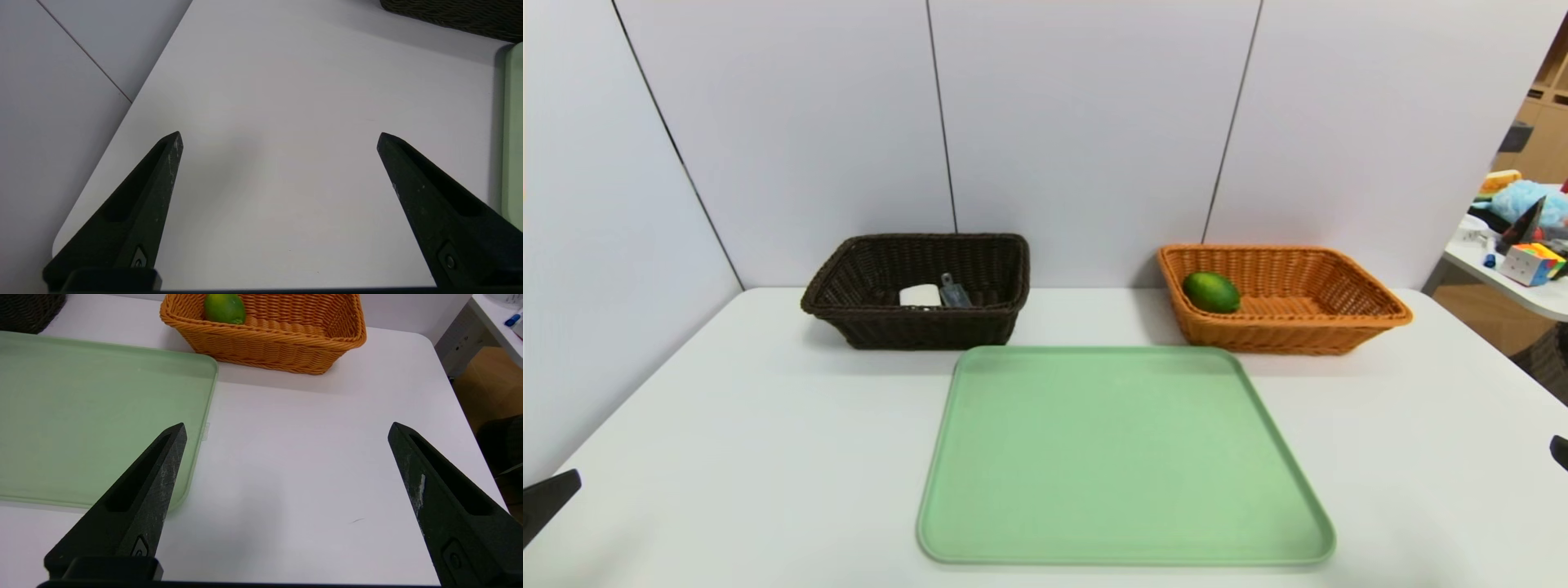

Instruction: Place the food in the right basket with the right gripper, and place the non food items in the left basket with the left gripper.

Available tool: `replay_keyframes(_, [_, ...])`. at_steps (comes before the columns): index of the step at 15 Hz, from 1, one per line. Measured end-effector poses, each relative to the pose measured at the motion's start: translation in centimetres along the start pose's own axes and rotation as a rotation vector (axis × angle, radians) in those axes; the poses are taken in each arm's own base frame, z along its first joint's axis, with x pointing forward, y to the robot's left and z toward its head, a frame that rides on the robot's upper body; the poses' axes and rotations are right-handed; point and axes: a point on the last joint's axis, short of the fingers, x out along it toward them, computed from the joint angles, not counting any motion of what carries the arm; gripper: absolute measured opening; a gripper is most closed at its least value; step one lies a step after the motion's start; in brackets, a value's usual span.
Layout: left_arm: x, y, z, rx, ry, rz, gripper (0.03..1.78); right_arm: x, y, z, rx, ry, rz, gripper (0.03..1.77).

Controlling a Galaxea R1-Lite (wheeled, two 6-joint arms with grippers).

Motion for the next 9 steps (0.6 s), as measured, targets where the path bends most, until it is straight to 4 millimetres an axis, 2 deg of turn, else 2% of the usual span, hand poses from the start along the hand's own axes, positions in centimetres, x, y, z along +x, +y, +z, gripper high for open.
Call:
replay_keyframes(4, [-0.3,0.9,-2.1,0.068,-0.083,0.003,1.69,-1.0,-0.2,-0.3,0.009,-0.043,-0.019,1.7])
replay_keyframes(9, [-0.7,1.5,-3.4,0.135,-0.184,-0.032,1.69,-2.3,-0.4,-0.4,0.023,-0.114,-0.011,1.7])
